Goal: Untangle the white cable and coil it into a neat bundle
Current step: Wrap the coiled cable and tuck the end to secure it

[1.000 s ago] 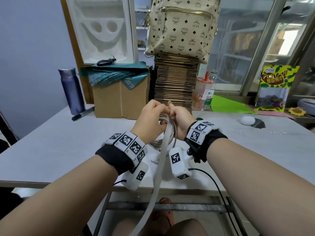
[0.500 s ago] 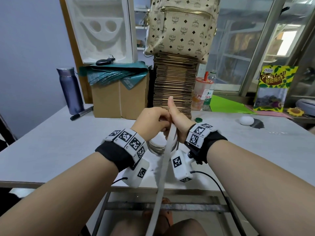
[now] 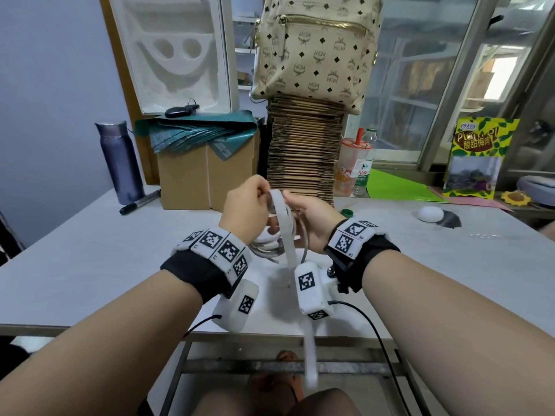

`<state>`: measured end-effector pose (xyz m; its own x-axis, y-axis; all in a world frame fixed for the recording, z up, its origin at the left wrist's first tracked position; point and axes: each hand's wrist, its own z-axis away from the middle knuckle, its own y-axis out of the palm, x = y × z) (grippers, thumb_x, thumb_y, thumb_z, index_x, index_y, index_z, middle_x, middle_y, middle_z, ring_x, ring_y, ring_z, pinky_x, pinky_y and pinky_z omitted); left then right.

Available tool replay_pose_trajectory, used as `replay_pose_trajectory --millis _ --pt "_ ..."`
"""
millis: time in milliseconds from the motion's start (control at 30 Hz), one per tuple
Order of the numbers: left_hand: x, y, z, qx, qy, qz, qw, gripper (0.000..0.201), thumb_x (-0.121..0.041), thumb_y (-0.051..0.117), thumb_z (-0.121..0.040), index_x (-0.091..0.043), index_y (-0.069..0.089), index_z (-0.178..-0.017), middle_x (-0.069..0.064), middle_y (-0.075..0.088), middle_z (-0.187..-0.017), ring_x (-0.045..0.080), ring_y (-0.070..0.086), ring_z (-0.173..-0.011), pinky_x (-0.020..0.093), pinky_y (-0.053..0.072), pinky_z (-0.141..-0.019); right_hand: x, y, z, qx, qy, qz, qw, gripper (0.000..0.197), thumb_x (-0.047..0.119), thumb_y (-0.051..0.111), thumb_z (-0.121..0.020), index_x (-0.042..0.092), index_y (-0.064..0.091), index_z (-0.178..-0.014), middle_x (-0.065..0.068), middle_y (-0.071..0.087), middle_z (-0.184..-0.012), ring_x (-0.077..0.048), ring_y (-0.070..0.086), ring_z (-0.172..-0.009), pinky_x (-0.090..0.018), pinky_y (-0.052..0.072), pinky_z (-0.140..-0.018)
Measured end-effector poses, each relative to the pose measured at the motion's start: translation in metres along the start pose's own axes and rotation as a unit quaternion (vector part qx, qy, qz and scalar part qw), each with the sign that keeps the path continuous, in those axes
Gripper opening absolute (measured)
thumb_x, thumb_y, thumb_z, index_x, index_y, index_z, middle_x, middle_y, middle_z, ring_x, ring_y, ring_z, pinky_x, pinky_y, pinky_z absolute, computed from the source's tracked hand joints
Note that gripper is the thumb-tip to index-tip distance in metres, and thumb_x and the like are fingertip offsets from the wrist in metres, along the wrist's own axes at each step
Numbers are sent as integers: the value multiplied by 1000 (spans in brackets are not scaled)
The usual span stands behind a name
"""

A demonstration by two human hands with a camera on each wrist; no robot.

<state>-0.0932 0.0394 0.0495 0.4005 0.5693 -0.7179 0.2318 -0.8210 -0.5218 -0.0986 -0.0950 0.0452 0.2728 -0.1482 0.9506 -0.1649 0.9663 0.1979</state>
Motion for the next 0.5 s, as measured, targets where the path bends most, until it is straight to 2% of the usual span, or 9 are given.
replay_pose_trajectory --millis 100,167,267,400,500 --pt "8 -2 -4 -22 -22 19 999 16 -5 45 -91 -16 56 -87 -6 57 -69 13 55 -68 16 41 -58 0 1 1 -8 -9 32 999 30 32 53 -92 9 66 -105 -8 67 -77 -16 57 -55 -28 48 -57" --pt "8 -1 -1 -25 2 1 1000 12 -9 50 -89 -17 55 -82 -7 53 -62 8 49 -61 9 36 -54 2 5 -1 -27 -32 16 999 25 25 57 -89 5 68 -99 -9 64 -69 -13 51 -44 -25 42 -48" --pt "7 -2 1 -26 31 -28 999 9 -15 56 -84 -18 53 -77 -6 52 -60 8 47 -57 9 35 -52 2 12 -4 -48 -60 35 996 20 23 63 -86 4 67 -89 -8 59 -60 -9 46 -35 -26 38 -48" --pt "9 -4 0 7 17 -36 999 11 -14 57 -85 -20 56 -76 -5 54 -61 8 47 -58 16 38 -56 -3 9 -4 -52 -68 78 993 20 24 65 -86 4 68 -86 -8 64 -69 -10 56 -49 -25 42 -48" --pt "8 -8 0 11 -11 -22 1000 9 -17 57 -87 -22 61 -81 -7 58 -61 4 50 -59 18 37 -56 -5 5 -4 -25 -72 94 993 16 18 63 -88 4 68 -81 -7 65 -72 -11 59 -59 -24 42 -48"
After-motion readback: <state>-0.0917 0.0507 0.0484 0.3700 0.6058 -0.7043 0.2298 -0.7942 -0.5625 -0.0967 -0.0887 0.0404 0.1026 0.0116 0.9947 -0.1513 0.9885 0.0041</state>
